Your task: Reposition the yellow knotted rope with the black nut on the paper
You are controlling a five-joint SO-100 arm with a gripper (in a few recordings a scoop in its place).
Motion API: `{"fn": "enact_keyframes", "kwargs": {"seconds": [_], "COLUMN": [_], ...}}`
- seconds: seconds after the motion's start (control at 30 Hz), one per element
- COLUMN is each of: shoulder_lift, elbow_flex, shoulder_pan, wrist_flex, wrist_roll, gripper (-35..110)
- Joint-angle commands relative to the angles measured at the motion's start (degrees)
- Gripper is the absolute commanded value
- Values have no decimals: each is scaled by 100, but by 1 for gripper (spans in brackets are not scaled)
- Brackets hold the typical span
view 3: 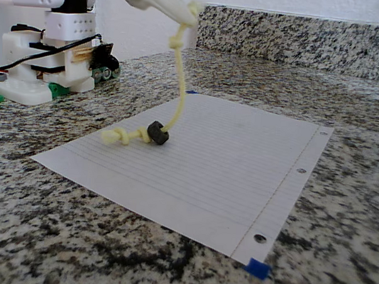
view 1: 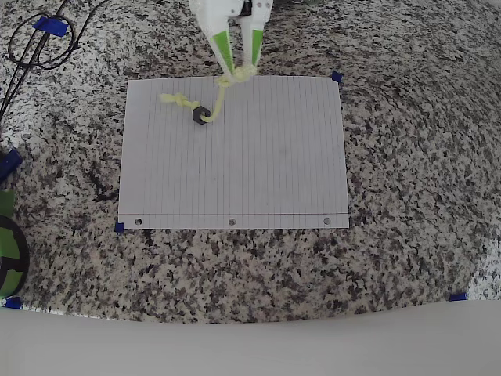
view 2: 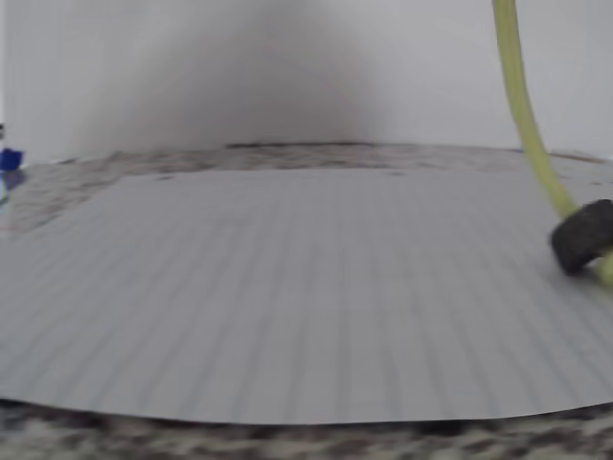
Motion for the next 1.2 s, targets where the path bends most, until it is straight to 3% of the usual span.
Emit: {"fn": "enact_keyframes", "kwargs": {"seconds": [0.0,0.43,0.83,0.87,0.97,1.17], "shoulder_lift": [141,9,176,185,255,360], "elbow_flex": [70,729,1433,1441,1441,1433], "shoulder_pan": [-264,-1011,-1107,-1107,-1072,-1072], "wrist_flex": [70,-264,-756,-756,-738,-844], "wrist_roll": [62,782,712,703,668,246], "gripper": [0,0,0,6,59,63]}}
